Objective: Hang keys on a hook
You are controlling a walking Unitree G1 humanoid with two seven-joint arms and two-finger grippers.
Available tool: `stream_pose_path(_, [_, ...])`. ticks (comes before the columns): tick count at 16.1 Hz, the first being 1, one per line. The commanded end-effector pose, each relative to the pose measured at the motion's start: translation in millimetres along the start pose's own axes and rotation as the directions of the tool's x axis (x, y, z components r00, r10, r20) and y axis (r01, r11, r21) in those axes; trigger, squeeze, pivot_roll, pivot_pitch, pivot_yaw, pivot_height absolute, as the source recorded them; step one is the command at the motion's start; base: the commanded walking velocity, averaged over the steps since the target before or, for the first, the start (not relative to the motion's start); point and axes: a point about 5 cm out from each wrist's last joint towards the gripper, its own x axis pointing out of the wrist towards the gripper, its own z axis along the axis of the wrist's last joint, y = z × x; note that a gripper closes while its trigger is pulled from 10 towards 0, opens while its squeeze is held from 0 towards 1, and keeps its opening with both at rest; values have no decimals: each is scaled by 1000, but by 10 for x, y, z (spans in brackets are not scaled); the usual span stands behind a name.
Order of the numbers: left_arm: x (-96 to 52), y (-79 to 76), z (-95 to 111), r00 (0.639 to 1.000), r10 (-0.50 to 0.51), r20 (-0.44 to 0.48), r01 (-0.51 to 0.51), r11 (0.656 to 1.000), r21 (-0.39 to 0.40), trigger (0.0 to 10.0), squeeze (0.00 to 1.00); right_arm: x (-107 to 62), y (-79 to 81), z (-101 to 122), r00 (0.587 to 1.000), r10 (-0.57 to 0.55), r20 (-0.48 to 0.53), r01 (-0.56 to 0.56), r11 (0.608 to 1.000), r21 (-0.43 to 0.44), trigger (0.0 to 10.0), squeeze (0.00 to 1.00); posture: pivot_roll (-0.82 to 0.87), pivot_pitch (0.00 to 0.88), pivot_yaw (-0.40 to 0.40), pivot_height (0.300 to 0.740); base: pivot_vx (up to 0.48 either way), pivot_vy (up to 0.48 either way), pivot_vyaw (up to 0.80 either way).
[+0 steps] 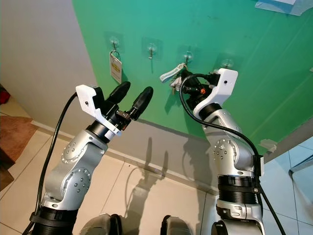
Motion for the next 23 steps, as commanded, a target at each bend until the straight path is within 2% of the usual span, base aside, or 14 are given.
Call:
stream_pose_path(1, [-7,-46,-1,1000,-15,-4,15,1000,-1,10000,0,0,-8,-24,1000,0,-18,-1,1000,-2,10000,0,-15,148,-37,740,0,0,0])
stream_pose_path(2, [-7,-46,-1,1000,-15,-5,15,1000,-1,10000,0,-12,21,-16,999,35,-4,-36,999,-14,10000,0,-15,148,-37,740,0,0,0])
stream_pose_path(3, [-4,-46,-5,1000,-16,-7,16,1000,0,10000,0,-37,67,3,997,73,17,-72,997,-17,10000,1000,-15,147,-34,740,0,0,0])
stream_pose_path(7, [-13,-12,-57,1000,5,-28,-4,1000,7,10000,0,-118,96,60,989,131,69,-132,991,-3,10000,1000,-19,144,-32,740,0,0,0])
stream_pose_path(10, [-37,101,-155,993,89,-72,-87,996,29,10000,0,-259,1,46,990,129,55,-127,991,-42,10000,1000,-29,141,-28,740,0,0,0])
stream_pose_path(11, [-43,138,-192,989,119,-91,-117,993,37,10000,0,-309,-36,22,992,119,41,-117,992,-53,10000,733,-29,141,-28,740,0,0,0])
stream_pose_path(12, [-46,163,-215,985,142,-103,-138,990,41,10000,0,-336,-59,-3,994,108,30,-106,992,-63,10000,0,-33,140,-27,740,0,0,0])
stream_pose_path(16, [-47,247,-274,968,213,-134,-207,977,61,10000,0,-423,-138,-122,998,67,-10,-68,995,-78,10000,0,-37,138,-26,740,0,0,0])
stream_pose_path(18, [-78,318,-381,946,273,-175,-262,961,87,10000,0,-509,-220,-297,997,17,-71,-23,996,-88,10000,0,-40,132,-29,740,0,0,0])
stream_pose_path(19, [-147,386,-504,921,322,-220,-304,946,111,10000,0,-606,-303,-488,991,-20,-129,10,997,-78,10000,1000,-40,132,-29,740,0,0,0])
stream_pose_path(20, [-227,458,-627,890,372,-265,-349,928,128,10000,0,-704,-391,-663,981,-76,-179,60,994,-93,10000,1000,-43,123,-29,740,0,0,0])
stream_pose_path(21, [-268,491,-683,874,394,-284,-370,919,134,10000,0,-746,-415,-724,977,-90,-193,74,993,-88,10000,1000,-43,123,-29,740,0,0,0])
stream_pose_path(23, [-516,633,-984,783,481,-394,-442,877,190,10000,0,-947,-593,-1001,938,-208,-277,180,976,-123,10000,1000,-50,117,-23,740,0,0,0])
